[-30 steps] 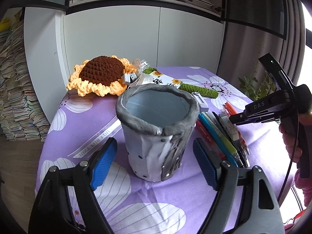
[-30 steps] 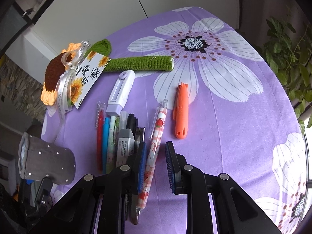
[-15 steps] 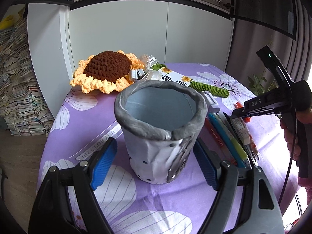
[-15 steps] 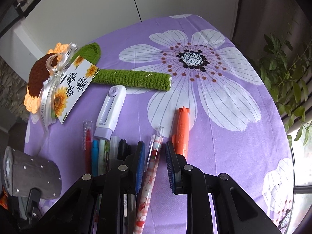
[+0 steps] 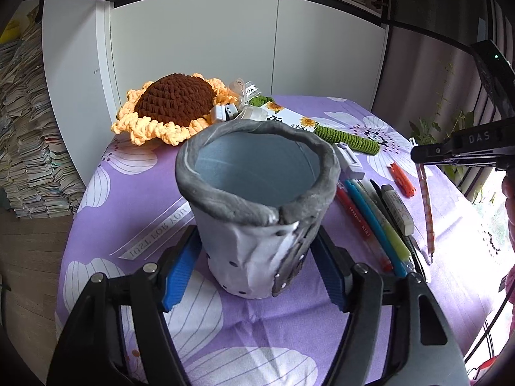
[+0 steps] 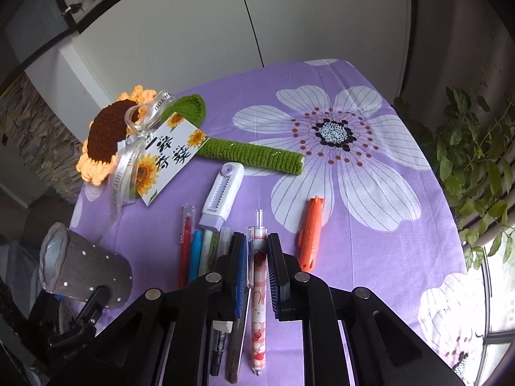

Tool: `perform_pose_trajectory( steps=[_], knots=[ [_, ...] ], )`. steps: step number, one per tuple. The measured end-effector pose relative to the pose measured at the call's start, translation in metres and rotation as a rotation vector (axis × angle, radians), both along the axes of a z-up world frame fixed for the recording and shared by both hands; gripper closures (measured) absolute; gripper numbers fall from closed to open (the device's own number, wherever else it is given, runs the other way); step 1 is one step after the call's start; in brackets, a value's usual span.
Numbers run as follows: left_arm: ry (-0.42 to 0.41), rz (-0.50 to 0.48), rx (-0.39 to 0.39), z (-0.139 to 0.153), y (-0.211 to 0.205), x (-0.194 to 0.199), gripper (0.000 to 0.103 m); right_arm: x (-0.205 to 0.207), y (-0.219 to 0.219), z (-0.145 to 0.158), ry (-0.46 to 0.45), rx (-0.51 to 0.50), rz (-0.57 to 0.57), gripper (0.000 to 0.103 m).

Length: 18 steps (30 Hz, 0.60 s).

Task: Organize stationery
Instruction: 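Lift the pink pen and drop it into the holder with the right gripper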

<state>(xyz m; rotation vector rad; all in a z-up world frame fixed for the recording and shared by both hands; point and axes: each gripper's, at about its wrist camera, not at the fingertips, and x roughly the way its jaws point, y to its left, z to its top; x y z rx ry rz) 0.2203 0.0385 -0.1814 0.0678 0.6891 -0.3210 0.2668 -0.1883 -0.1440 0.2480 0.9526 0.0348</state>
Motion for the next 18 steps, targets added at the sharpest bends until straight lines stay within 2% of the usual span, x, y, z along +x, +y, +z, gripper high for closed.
perform_pose_trajectory(
  steps=[6, 9, 12, 13, 15, 18],
  knots=[
    [-0.012, -0.006, -0.006, 0.002, 0.000, -0.002, 0.033, -0.033, 0.010, 0.044, -0.148, 0.003, 0.049, 0.089],
    [-0.043, -0.002, -0.010, 0.005, 0.000, -0.008, 0.025, -0.046, 0.018, 0.066, -0.234, 0.005, 0.079, 0.090],
    [-0.059, -0.005, -0.010, 0.007, -0.001, -0.010, 0.024, -0.057, 0.030, 0.087, -0.317, 0.015, 0.112, 0.090],
    [-0.057, -0.007, -0.009, 0.006, -0.001, -0.010, 0.025, -0.059, 0.034, 0.093, -0.343, 0.022, 0.126, 0.090],
    [-0.044, -0.009, -0.012, 0.005, -0.001, -0.006, 0.035, -0.061, 0.042, 0.104, -0.388, 0.036, 0.156, 0.091],
    [-0.036, -0.009, -0.026, 0.004, 0.001, -0.005, 0.036, -0.063, 0.058, 0.119, -0.439, 0.052, 0.211, 0.092]
  ],
)
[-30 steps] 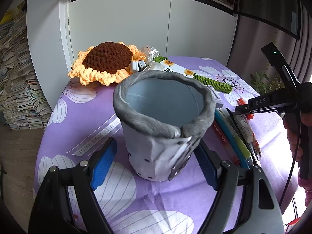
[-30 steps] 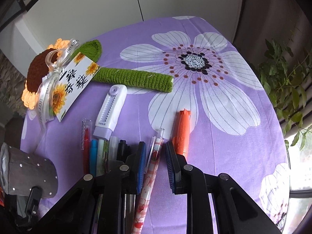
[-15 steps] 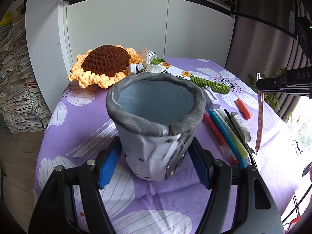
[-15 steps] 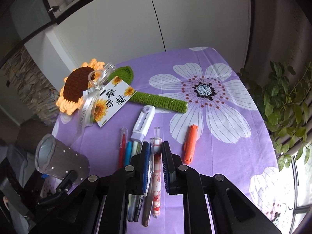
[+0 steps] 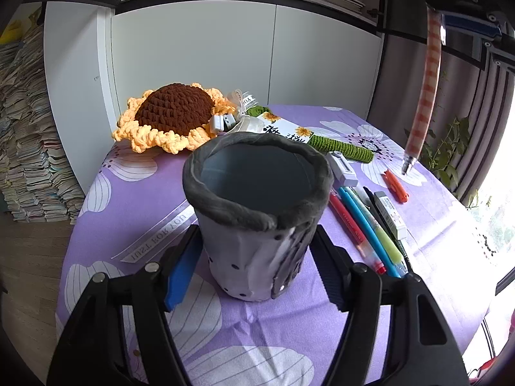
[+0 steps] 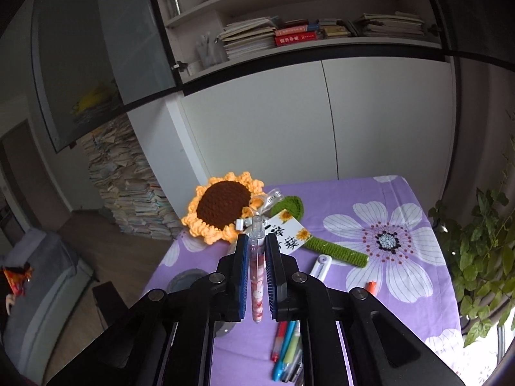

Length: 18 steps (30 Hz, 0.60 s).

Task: Organize stationery
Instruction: 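Lift the pink pen and drop it into the holder with the right gripper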

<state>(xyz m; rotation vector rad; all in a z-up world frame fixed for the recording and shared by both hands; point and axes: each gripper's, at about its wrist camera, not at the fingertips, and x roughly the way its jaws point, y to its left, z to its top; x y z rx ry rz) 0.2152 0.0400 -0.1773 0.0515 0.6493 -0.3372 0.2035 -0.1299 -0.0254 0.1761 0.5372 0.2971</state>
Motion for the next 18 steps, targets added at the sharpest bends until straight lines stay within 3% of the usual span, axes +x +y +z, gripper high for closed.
perform_pose_trajectory(
  steps=[10, 18],
  knots=[
    [-0.001, -0.004, 0.004, 0.000, -0.001, 0.000, 0.036, 0.010, 0.047, 0.013, -0.084, 0.030, 0.157, 0.092],
    [-0.001, -0.004, 0.006, -0.001, -0.002, 0.000, 0.036, 0.034, 0.065, -0.030, 0.060, -0.009, 0.216, 0.092]
  ],
)
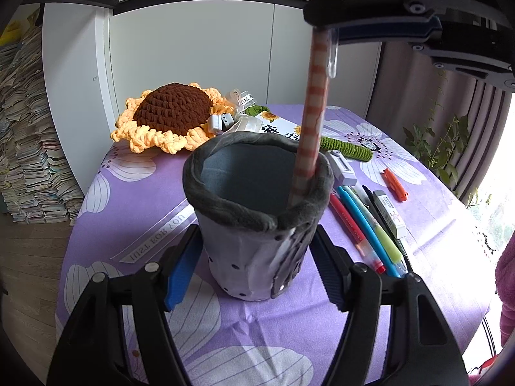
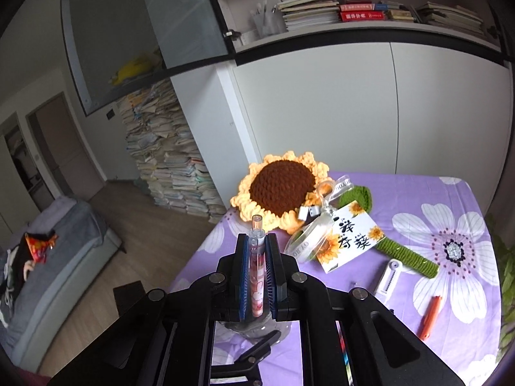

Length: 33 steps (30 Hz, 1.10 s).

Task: Organize stationery
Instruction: 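Lift the pink pen and drop it into the holder with the right gripper, then grasp the red marker from the pen pile with the right gripper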

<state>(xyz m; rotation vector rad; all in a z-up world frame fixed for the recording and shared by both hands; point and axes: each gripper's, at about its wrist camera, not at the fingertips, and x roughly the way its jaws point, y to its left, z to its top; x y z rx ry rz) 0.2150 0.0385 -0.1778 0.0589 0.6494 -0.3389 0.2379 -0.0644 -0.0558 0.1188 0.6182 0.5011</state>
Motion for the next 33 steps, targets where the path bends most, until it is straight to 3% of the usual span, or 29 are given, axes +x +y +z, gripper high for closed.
perform_pose_trajectory(
  steps=[9, 16, 21, 24, 28, 33],
  knots=[
    [0.001, -0.001, 0.000, 0.000, 0.000, 0.000, 0.036, 0.011, 0.009, -0.033, 0.106, -0.052, 0.029, 0.092],
    [0.001, -0.001, 0.000, 0.000, -0.001, 0.000, 0.036, 0.000, -0.016, -0.032, 0.126, -0.025, 0.014, 0.091],
    [0.001, -0.001, 0.000, 0.000, 0.000, 0.000, 0.036, -0.008, -0.068, -0.037, 0.116, -0.041, -0.164, 0.091],
    [0.001, -0.001, 0.000, 0.000, 0.000, 0.000, 0.036, 0.004, -0.096, -0.062, 0.225, -0.067, -0.289, 0.091],
    [0.001, -0.001, 0.000, 0.000, -0.001, 0.000, 0.036, 0.014, -0.118, -0.098, 0.365, -0.079, -0.359, 0.091],
    [0.001, -0.001, 0.000, 0.000, 0.000, 0.000, 0.036, 0.015, -0.127, -0.119, 0.424, -0.093, -0.383, 0.091]
  ],
)
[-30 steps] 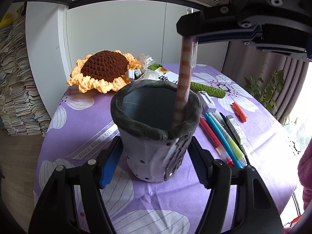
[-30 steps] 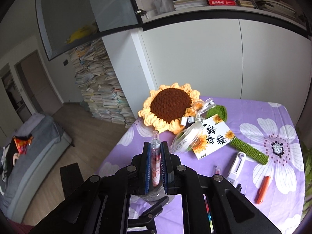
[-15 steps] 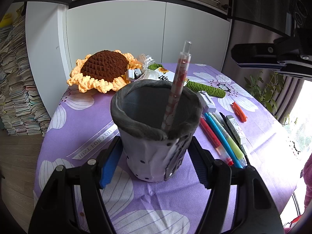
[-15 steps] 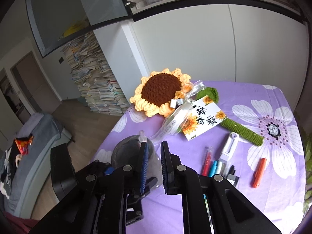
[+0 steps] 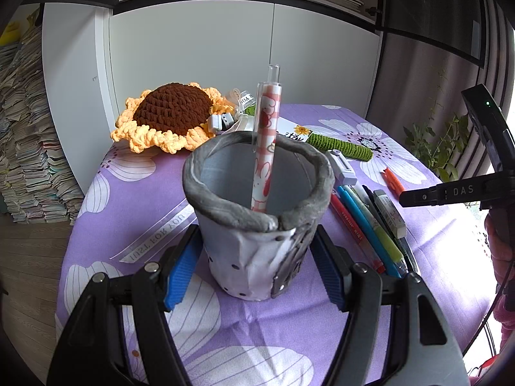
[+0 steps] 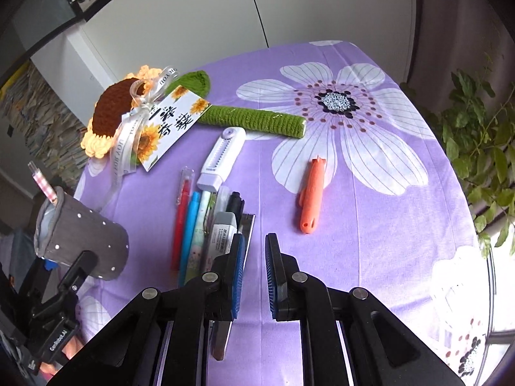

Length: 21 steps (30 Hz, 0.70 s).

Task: Organize stationery
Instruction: 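Grasp the red marker from the pen pile with the right gripper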

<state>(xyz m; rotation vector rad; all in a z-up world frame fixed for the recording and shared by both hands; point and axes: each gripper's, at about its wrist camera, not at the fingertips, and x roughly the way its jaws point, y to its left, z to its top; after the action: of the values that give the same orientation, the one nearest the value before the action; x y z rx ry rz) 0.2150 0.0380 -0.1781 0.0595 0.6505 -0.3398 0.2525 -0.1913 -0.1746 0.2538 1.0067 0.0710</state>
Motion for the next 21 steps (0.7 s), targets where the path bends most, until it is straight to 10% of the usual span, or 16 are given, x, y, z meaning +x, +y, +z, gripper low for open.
perform_pose_trajectory(
  steps=[21],
  knots=[
    [0.004, 0.000, -0.001, 0.000, 0.000, 0.000, 0.035, 0.087, 0.078, -0.001, 0.042, -0.066, 0.232, 0.091]
  ],
)
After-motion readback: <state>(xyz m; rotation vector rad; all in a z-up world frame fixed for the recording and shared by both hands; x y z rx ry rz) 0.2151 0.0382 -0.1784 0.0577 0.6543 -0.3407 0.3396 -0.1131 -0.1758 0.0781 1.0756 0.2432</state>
